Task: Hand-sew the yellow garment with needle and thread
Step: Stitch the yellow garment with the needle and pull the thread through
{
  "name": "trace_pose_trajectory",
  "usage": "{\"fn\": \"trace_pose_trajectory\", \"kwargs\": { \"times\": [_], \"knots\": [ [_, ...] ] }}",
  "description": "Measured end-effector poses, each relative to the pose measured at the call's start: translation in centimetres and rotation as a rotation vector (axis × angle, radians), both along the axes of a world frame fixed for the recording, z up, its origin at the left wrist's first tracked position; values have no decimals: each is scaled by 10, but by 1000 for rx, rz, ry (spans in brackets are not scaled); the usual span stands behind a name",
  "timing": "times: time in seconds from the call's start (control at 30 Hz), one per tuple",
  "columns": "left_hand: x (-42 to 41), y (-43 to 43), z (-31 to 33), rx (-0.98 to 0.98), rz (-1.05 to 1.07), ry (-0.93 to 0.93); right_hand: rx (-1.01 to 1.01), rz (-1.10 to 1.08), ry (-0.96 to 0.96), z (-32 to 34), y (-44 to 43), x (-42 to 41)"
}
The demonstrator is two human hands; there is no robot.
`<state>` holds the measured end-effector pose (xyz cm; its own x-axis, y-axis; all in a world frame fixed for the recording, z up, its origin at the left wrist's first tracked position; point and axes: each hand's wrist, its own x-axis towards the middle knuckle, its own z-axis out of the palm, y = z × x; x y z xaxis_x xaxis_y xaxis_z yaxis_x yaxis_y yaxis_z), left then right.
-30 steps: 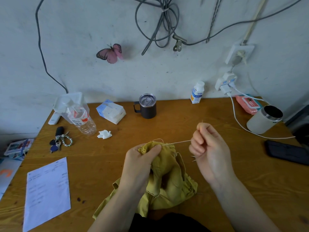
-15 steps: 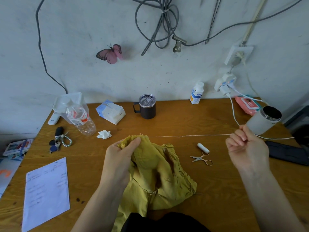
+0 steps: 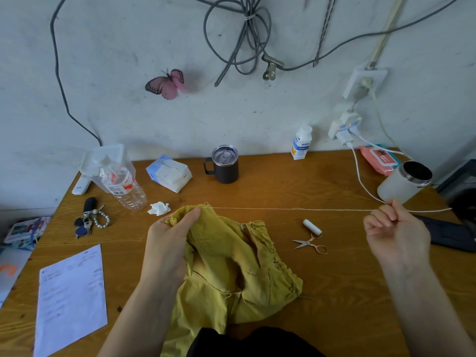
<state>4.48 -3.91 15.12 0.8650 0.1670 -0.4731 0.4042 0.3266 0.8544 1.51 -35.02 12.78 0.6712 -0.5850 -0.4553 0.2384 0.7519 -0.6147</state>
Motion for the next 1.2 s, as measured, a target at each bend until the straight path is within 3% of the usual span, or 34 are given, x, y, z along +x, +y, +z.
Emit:
{"fn": "trace_pose_trajectory", "kwargs": {
  "times": [0.43,0.8,1.03,1.2],
  "knots": [
    [4,7,-5,25,54,3,5,-76,-25,-2,-13,-4],
    [-3,2,7,-57,-90,-37,-20,-42,6,2,-1,-2],
    [-14,-13,20,-133,-254,-61,-370,287,-32,9,44,-3],
    [-17,-16,21,-128,-338,-62,-880,629,-140,23,86,-8]
  ]
}}
